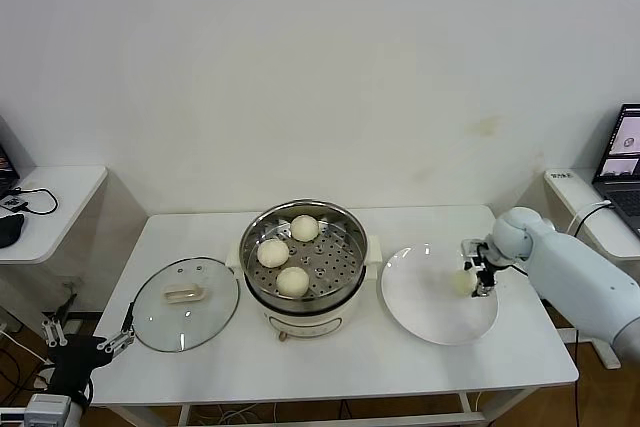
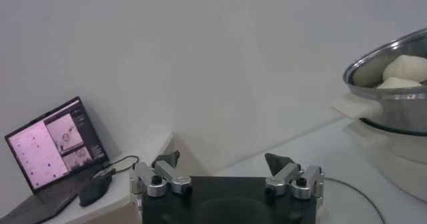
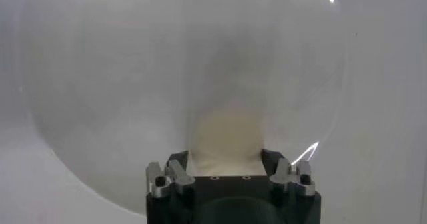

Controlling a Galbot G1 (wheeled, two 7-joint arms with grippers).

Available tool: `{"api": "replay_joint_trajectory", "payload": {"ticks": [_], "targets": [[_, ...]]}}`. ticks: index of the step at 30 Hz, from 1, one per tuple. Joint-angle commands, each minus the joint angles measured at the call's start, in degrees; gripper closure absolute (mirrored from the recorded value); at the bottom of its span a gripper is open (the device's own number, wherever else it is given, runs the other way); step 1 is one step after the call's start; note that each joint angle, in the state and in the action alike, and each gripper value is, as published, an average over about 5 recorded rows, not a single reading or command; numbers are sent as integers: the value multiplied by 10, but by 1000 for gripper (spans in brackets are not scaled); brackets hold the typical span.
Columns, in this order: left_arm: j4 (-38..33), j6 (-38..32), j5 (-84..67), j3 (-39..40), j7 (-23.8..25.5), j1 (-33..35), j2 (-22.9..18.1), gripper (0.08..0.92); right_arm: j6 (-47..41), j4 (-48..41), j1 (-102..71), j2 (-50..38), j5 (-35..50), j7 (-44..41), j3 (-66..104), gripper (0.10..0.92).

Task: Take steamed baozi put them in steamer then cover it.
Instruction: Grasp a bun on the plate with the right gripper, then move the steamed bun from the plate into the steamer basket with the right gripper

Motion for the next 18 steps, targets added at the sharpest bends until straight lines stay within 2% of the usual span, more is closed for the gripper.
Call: {"api": "replay_joint_trajectory", "payload": {"ticks": [1, 10, 18], "targets": [[0, 0, 0, 2, 0, -2, -1, 177, -13, 60, 75, -38, 55, -21, -54, 372], [-3, 0, -3, 7, 0, -10, 4, 177, -53, 158, 248, -78, 180, -32, -161, 372], [-2, 0, -7, 10, 0, -17, 8, 177, -94, 206, 421, -19, 288, -15, -285, 372]]}}
